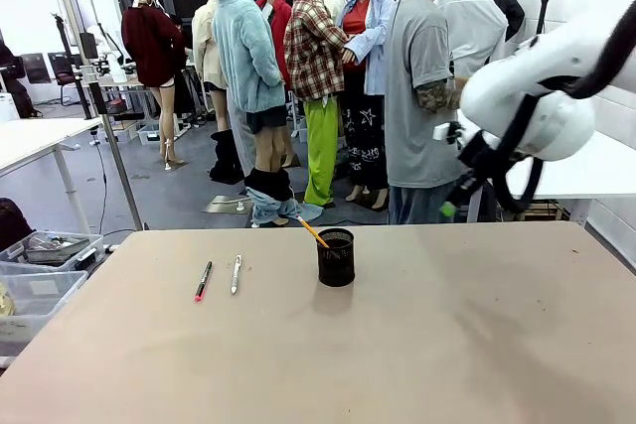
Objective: Place the pens into the pen holder.
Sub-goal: Pick up a writing instrument from the table and place it into the Pen holder.
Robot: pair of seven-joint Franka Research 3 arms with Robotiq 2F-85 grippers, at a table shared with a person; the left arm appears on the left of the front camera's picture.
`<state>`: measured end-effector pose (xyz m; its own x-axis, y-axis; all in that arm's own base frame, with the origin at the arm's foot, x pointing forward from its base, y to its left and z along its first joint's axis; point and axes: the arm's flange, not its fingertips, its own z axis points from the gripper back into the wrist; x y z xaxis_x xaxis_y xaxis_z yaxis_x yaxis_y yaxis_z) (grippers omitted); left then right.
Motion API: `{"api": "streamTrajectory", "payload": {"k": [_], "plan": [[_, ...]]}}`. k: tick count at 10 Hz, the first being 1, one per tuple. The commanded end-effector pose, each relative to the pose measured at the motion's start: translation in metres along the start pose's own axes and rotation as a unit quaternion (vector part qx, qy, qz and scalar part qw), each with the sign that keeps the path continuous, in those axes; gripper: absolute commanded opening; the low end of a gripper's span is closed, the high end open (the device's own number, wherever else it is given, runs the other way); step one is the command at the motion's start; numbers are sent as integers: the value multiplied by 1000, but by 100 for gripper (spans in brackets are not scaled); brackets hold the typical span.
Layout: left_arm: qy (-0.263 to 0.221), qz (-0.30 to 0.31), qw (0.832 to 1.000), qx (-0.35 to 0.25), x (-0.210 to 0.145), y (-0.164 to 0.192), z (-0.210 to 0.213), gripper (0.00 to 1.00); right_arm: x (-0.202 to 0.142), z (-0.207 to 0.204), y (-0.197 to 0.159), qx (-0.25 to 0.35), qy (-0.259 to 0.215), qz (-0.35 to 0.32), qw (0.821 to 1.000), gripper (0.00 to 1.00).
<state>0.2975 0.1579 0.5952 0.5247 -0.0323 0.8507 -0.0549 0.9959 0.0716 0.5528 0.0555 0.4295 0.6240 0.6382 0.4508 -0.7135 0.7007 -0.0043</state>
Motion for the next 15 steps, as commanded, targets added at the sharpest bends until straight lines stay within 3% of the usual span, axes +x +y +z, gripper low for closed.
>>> {"api": "streamTrajectory", "payload": {"k": [1,2,3,6,9,10,11,13,14,15], "plan": [[-4,8,1000,4,1,0,-1,100,-20,21,0,-40,103,-98,989,46],[-4,8,1000,4,1,0,-1,100,-39,34,-13,-69,159,-145,974,46],[-4,8,1000,4,1,0,-1,100,-56,46,-27,-94,186,-207,956,46],[-4,8,1000,4,1,0,-1,100,-89,65,-42,-177,278,-308,892,46],[0,0,1000,0,0,0,0,100,-119,71,-55,-162,252,-354,886,46],[6,-5,1000,-5,6,-18,-6,100,-133,79,-59,-167,247,-372,879,46],[9,-4,1000,-8,15,-44,-18,100,-144,88,-63,-159,226,-378,884,46],[42,-10,999,-17,40,-107,-46,100,-164,93,-66,-143,208,-391,885,85],[46,-8,999,0,53,-141,-59,100,-173,90,-64,-139,207,-397,884,100],[71,-6,997,2,61,-167,-78,100,-178,86,-64,-138,209,-402,881,100]]}}
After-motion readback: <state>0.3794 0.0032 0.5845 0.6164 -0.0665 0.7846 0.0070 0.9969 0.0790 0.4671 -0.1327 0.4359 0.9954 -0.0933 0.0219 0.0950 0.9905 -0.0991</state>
